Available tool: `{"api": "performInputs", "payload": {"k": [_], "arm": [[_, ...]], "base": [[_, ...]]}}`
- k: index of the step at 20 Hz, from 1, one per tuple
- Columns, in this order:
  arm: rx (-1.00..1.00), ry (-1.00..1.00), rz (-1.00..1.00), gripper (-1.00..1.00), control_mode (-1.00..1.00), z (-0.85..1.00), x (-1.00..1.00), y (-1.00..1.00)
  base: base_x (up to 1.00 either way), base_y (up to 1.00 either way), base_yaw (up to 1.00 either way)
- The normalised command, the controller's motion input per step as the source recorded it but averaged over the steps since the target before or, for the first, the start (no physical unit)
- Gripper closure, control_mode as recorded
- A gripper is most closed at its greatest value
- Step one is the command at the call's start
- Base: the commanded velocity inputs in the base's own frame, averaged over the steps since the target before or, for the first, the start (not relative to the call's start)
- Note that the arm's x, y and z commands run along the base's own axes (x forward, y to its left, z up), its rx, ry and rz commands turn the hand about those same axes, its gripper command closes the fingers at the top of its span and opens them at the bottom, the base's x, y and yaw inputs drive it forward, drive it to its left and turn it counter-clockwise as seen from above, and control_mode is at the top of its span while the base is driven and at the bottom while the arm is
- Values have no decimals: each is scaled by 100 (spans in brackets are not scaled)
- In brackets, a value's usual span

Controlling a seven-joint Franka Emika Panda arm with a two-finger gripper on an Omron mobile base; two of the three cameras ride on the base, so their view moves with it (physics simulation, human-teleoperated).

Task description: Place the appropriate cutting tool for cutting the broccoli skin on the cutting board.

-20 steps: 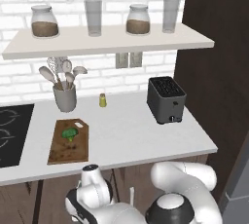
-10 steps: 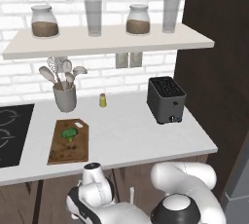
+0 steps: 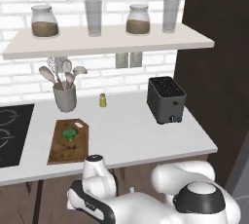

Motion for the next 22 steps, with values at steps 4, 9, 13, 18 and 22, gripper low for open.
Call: {"api": "performInputs", "payload": {"k": [4, 9, 13, 18, 22], "arm": [[9, 5, -17, 100, -100, 28, -34, 60], [8, 4, -16, 100, -100, 32, -48, 52], [1, 0, -13, 100, -100, 53, -34, 39], [0, -1, -12, 100, -100, 60, -32, 31], [0, -6, -15, 100, -100, 67, -18, 12]], "base": [[0, 0, 0], [0, 0, 0], [0, 0, 0], [0, 0, 0], [0, 0, 0]]}}
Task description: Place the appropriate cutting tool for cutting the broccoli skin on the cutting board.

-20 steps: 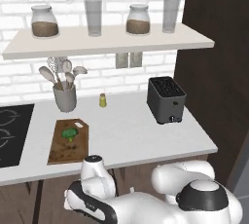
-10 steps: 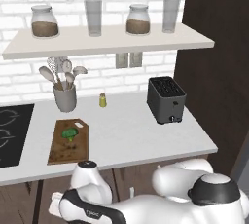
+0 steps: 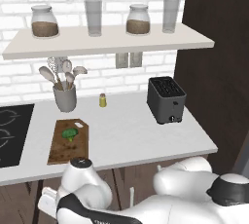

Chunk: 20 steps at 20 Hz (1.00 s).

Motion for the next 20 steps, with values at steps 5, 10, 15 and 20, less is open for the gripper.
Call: {"api": "performInputs", "payload": {"k": [5, 10, 15, 20], "arm": [[0, -8, -21, 100, -100, 68, 0, 0], [0, -3, -17, 100, -100, 47, 18, -2], [1, -2, -6, 100, -100, 14, 46, -24], [9, -1, 0, 100, -100, 24, 61, -43]], "base": [[0, 0, 0], [0, 0, 0], [0, 0, 0], [0, 0, 0]]}}
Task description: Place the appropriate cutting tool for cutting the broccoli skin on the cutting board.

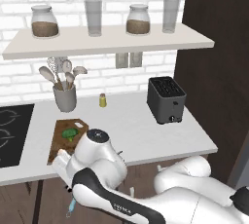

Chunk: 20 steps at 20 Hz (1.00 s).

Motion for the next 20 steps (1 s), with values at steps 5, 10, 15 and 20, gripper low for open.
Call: {"api": "performInputs", "payload": {"k": [5, 10, 15, 20], "arm": [[9, 0, 0, 100, -100, 18, 65, -40], [9, 0, 0, 100, -100, 15, 66, -36], [7, 2, 0, 100, -100, 7, 73, -19], [2, 4, 0, 100, -100, -2, 72, -1]], "base": [[0, 0, 0], [0, 0, 0], [0, 0, 0], [0, 0, 0]]}}
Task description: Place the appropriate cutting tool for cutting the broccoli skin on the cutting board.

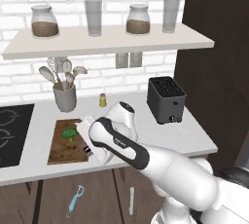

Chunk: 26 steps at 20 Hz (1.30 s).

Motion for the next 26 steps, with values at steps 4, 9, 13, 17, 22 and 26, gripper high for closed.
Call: {"api": "performInputs", "payload": {"k": [4, 9, 13, 17, 22, 26], "arm": [[0, 7, 0, 100, -100, -14, 63, 12], [-2, 9, 0, 100, -100, -18, 51, 28], [-10, 2, 0, 100, -100, -25, 30, 38], [-13, 0, 0, 100, -100, -33, 5, 26], [-7, 4, 0, 100, -100, -26, 4, 13], [-2, 13, 1, 100, -100, -21, 10, 12]], "base": [[0, 0, 0], [0, 0, 0], [0, 0, 0], [0, 0, 0], [0, 0, 0], [0, 0, 0]]}}
